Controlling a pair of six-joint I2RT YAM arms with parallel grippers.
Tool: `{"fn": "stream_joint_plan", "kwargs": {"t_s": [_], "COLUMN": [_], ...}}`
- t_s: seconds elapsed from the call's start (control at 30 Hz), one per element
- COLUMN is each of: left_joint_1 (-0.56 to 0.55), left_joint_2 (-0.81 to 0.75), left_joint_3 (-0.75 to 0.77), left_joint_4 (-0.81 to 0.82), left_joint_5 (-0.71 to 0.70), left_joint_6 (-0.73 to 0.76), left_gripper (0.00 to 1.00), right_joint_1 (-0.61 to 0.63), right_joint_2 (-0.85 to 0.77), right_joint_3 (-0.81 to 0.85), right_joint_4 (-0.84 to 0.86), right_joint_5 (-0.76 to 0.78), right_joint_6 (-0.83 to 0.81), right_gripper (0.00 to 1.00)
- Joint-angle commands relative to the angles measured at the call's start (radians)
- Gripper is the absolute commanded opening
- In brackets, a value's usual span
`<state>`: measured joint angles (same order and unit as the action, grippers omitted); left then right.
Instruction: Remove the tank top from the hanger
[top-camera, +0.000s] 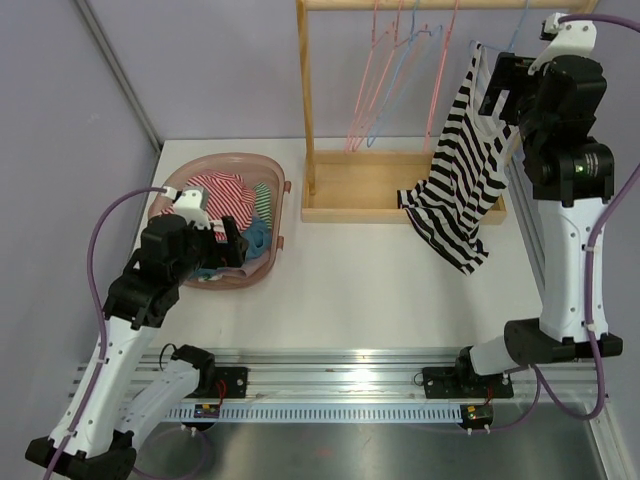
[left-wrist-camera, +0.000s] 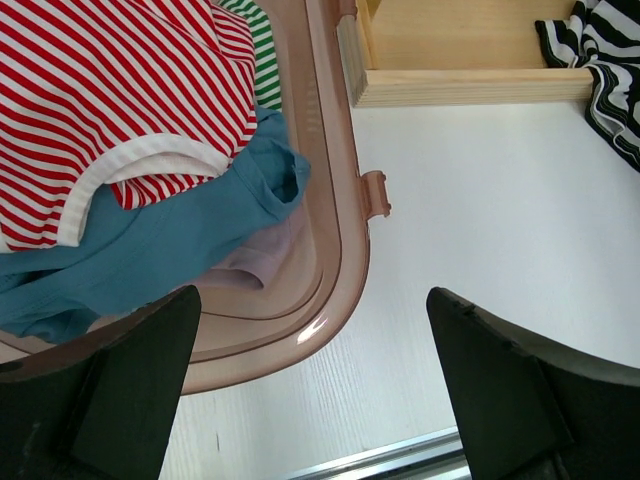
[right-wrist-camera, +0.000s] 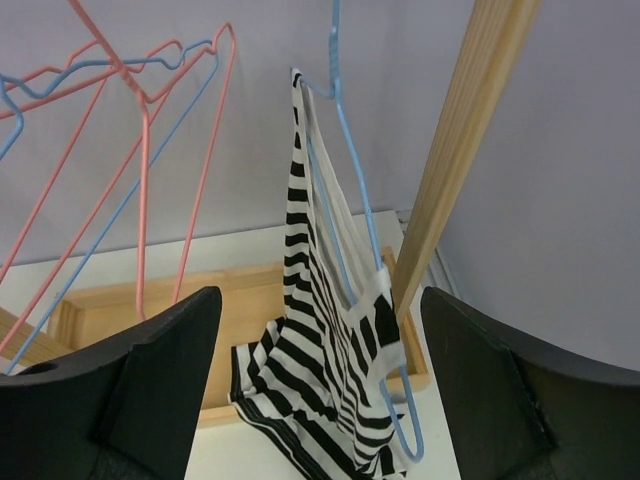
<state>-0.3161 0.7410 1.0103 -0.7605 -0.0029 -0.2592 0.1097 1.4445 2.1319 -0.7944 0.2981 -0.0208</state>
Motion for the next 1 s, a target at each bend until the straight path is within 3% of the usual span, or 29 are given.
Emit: {"fn": "stream_joint_plan", "kwargs": {"t_s": [0.0,0.2,0.3,0.83,0.87,0.97], "left_joint_1": [-0.005,-0.005,-0.005,-0.005,-0.005,-0.005], "left_joint_2": [-0.037,-0.077,-0.084,-0.104,-0.104,-0.095], "left_joint_3": [-0.019,-0.053,-0.070,-0.098,-0.098,-0.098], "left_joint_4": [0.104,0.118,0.116,0.115,0.116,0.115], "left_joint_5": [0.057,0.053,0.046,0.064,0.072,0.075], "left_joint_6": [0.015,0.018,0.021,0.029,0.029,0.032], "left_gripper": [0.99,0.99,0.99,0.99,0.99,0.99], "right_joint_1": [-0.021,-0.065,-0.094,-0.226,-0.226,-0.226], "right_joint_2": [0.072,0.260,0.316,0.399,0.405,0.430], "right_joint_3": [0.127,0.388,0.437,0.365,0.379,0.411], "right_joint_4": [-0.032,-0.137,-0.149,-0.075,-0.077,-0.086], "right_joint_5": [0.007,-0.079,-0.106,-0.327,-0.352,-0.384], "right_joint_6": [-0.085,-0.103,-0.111,-0.085,-0.080,-0.071], "right_gripper": [0.88,0.83,0.79,0.50,0.43,0.35]}}
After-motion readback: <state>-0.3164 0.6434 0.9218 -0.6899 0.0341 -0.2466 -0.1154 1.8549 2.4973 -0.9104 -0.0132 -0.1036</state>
